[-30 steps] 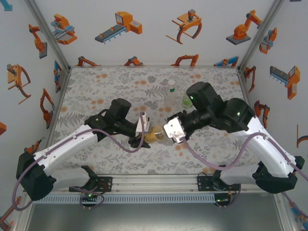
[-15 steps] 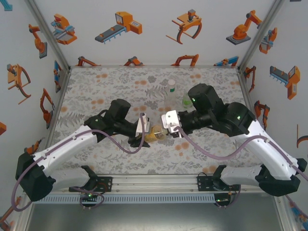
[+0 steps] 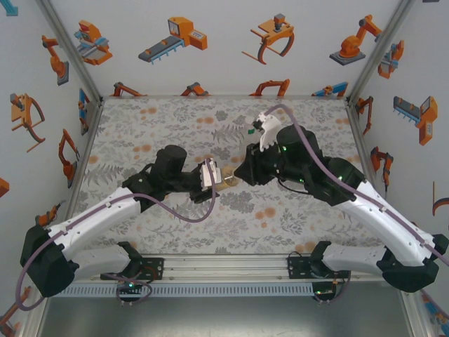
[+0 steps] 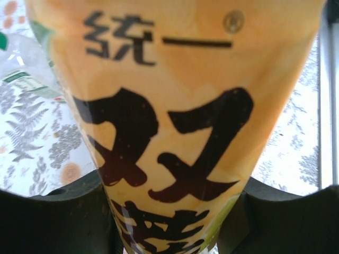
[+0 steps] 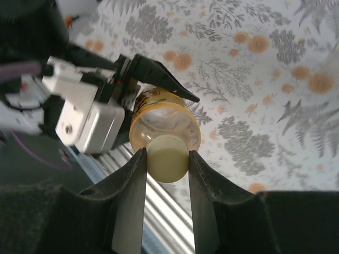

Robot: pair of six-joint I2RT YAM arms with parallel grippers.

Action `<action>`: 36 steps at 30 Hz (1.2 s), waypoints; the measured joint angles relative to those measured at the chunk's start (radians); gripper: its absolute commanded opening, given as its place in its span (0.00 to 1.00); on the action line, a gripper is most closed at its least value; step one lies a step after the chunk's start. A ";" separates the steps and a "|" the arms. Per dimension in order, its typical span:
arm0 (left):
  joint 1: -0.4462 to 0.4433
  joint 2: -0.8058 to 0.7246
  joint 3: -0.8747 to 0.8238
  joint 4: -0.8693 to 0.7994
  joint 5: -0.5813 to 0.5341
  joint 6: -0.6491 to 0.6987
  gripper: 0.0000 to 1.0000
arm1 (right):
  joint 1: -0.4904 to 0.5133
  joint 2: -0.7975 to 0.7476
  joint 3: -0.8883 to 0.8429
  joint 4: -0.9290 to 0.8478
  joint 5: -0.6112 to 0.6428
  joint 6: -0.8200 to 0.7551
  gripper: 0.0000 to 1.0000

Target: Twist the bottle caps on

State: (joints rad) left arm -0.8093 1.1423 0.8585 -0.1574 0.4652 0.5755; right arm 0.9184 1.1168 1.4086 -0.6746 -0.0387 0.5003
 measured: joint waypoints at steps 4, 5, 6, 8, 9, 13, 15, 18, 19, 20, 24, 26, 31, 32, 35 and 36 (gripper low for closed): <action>0.000 0.004 -0.004 0.046 -0.064 -0.015 0.00 | -0.005 0.011 0.000 0.007 0.088 0.218 0.00; 0.000 0.007 -0.005 0.053 -0.075 -0.018 0.00 | -0.007 0.014 0.000 0.006 0.102 0.252 0.00; 0.000 0.011 -0.005 0.060 -0.085 -0.021 0.00 | -0.010 0.018 0.000 0.006 0.116 0.292 0.00; 0.000 0.017 -0.005 0.070 -0.096 -0.022 0.00 | -0.017 0.022 0.000 0.002 0.135 0.352 0.03; 0.000 0.019 -0.005 0.074 -0.100 -0.022 0.00 | -0.019 0.022 0.000 0.000 0.140 0.376 0.09; 0.000 0.019 -0.005 0.080 -0.090 -0.021 0.00 | -0.019 0.019 0.000 -0.001 0.145 0.397 0.35; 0.000 0.019 -0.005 0.078 -0.072 -0.020 0.00 | -0.019 0.016 0.001 -0.001 0.133 0.357 0.44; 0.000 0.028 0.000 0.066 -0.025 -0.018 0.00 | -0.018 0.014 0.013 0.000 0.075 0.234 0.51; 0.000 0.033 0.005 0.056 -0.006 -0.016 0.00 | -0.018 0.014 0.018 -0.001 0.053 0.178 0.54; 0.000 0.038 0.011 0.046 0.011 -0.015 0.00 | -0.018 0.012 0.021 0.000 0.029 0.125 0.57; 0.000 0.053 0.027 0.013 0.086 -0.011 0.00 | -0.017 -0.002 0.023 0.011 -0.034 -0.055 0.61; -0.001 0.056 0.028 0.011 0.108 -0.015 0.00 | -0.018 -0.005 0.023 0.011 -0.028 -0.094 0.59; -0.001 0.066 0.028 0.028 0.129 -0.036 0.00 | -0.018 0.002 0.023 0.006 -0.009 -0.108 0.50; -0.001 0.067 0.028 0.034 0.130 -0.040 0.00 | -0.018 0.004 0.023 0.007 -0.008 -0.106 0.49; -0.001 0.069 0.028 0.051 0.130 -0.048 0.00 | -0.018 0.013 0.023 0.006 -0.009 -0.096 0.45; -0.001 0.070 0.028 0.057 0.130 -0.050 0.00 | -0.018 0.014 0.023 0.006 -0.010 -0.091 0.44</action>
State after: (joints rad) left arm -0.8104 1.2125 0.8864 -0.1005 0.5949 0.5259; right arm 0.9009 1.1313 1.4311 -0.6682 -0.0483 0.4095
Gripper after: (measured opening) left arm 0.520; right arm 0.463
